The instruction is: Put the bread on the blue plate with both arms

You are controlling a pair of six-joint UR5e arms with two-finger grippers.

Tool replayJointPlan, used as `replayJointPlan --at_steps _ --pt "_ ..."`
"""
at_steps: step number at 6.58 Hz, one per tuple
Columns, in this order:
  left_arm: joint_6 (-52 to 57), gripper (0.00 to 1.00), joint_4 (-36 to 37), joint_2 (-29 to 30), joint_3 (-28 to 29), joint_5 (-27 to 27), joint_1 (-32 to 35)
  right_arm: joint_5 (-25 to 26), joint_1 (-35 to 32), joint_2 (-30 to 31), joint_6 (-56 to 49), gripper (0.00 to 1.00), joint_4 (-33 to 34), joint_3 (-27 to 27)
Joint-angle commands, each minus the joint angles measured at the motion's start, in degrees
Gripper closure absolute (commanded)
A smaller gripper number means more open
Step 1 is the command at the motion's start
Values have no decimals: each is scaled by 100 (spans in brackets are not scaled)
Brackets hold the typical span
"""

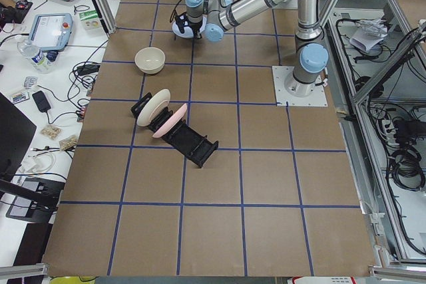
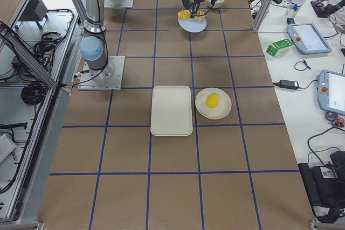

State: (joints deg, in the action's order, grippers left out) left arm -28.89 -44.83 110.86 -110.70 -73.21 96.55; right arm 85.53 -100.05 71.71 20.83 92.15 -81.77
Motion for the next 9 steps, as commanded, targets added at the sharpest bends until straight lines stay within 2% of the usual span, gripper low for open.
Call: replayJointPlan --at_steps 1,2,3,4,5,7,8,9 --pt "206 100 71 164 13 -18 22 7 -400 -200 410 100 644 -172" --pt "252 57 62 155 39 -140 13 7 -602 -358 500 100 725 -181" --pt "295 1 10 51 74 -524 -22 -1 -682 -516 518 100 1013 -190" --pt "305 0 -190 -98 249 -571 -100 -2 -744 -700 492 100 1259 -190" --pt "400 0 -1245 -334 798 -589 -197 7 -927 -876 492 100 1462 -190" --pt "1512 0 -4238 -731 2396 -702 -713 16 -1139 -1281 527 100 2094 -190" --pt "2240 0 -5001 -889 2908 -1391 -856 -1 -1149 -1369 518 100 2105 -208" --pt "2508 0 -5496 -1082 3044 -1763 -866 7 -1158 -1501 518 100 2123 -208"
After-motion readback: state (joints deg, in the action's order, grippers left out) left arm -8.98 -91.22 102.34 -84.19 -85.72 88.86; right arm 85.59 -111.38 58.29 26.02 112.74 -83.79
